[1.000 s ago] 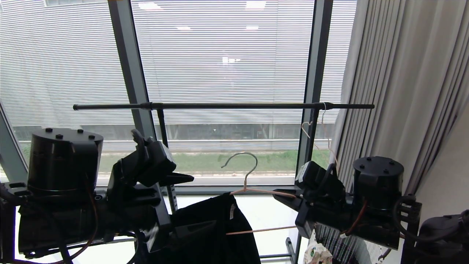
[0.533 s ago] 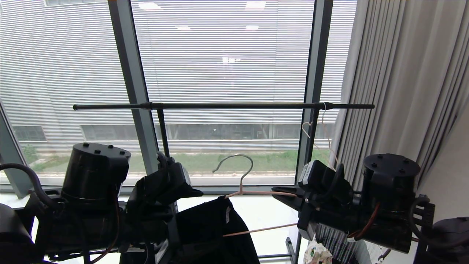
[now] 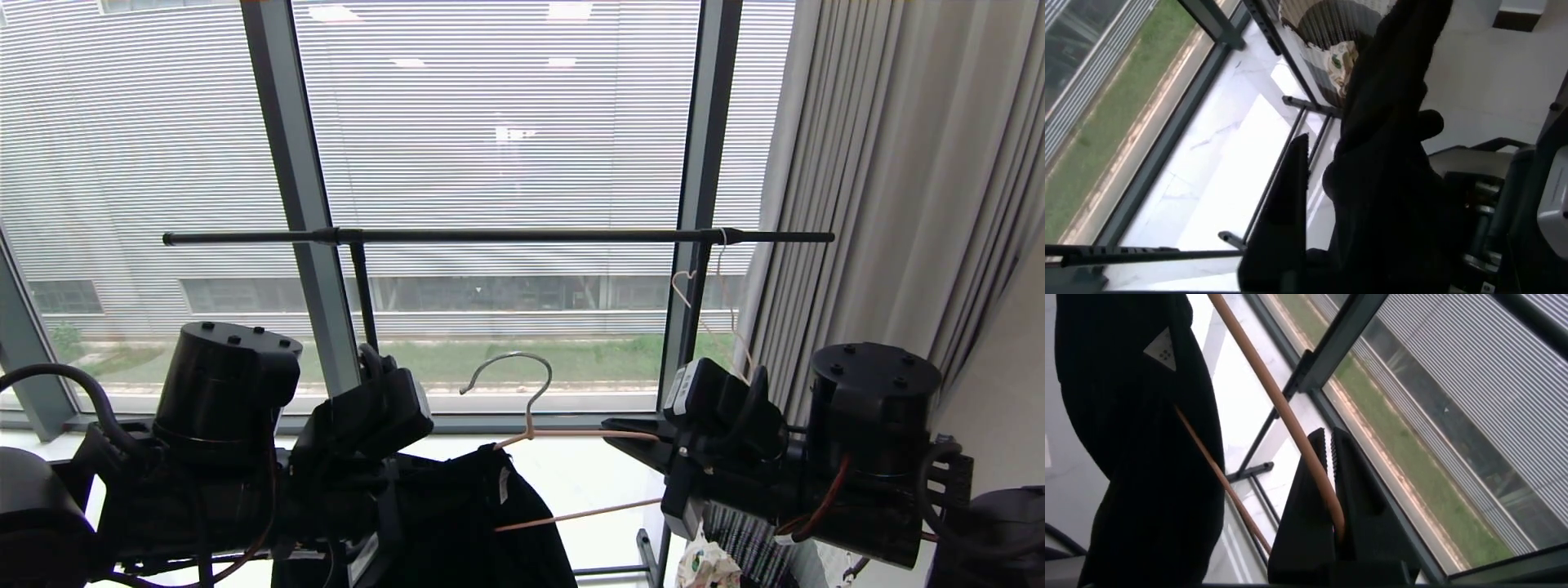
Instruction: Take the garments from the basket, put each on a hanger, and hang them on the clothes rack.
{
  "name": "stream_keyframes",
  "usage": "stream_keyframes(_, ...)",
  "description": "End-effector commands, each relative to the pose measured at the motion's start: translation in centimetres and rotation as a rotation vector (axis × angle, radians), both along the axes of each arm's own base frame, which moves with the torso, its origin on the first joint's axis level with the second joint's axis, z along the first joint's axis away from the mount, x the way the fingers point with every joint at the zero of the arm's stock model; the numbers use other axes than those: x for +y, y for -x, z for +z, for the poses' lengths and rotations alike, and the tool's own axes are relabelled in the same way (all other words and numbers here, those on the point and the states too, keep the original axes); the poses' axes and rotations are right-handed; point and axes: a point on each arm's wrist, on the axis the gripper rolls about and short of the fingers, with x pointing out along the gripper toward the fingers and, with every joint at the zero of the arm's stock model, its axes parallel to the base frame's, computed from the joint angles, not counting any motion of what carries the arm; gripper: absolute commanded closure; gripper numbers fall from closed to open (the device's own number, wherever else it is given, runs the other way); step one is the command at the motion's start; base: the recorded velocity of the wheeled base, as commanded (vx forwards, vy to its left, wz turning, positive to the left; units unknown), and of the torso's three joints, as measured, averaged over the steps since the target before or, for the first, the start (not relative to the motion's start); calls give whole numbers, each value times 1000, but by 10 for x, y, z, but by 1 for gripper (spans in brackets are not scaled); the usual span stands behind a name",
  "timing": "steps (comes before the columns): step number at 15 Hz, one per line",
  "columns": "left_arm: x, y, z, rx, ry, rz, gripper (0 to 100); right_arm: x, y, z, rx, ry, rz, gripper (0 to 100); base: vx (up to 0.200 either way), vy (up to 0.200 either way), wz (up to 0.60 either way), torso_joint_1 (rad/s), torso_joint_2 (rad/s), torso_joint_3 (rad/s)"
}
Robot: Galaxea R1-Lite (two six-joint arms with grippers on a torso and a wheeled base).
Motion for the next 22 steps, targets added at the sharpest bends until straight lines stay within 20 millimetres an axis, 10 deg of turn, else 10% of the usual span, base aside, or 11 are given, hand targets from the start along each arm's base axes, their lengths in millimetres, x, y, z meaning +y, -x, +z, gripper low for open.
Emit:
stream_keyframes(1,0,0,-1,4,-4,0,100,1,1,1,-2,-3,5,100,0,0,0,0,0,0)
stream_keyframes(4,0,0,-1,3,-3,0,100,3,4,0,-1,-1,16,100,0,0,0,0,0,0)
stream_keyframes(5,0,0,-1,3,-3,0,100,2,5,-2,2,5,15,0,0,0,0,0,0,0)
stream_keyframes(16,46,-9,-20,77,-45,234,100,-22,-14,-13,-48,91,-93,0,0,0,0,0,0,0)
stream_keyframes(22,71,-40,26,-52,61,401,100,4,-13,-29,84,65,-18,0,0,0,0,0,0,0)
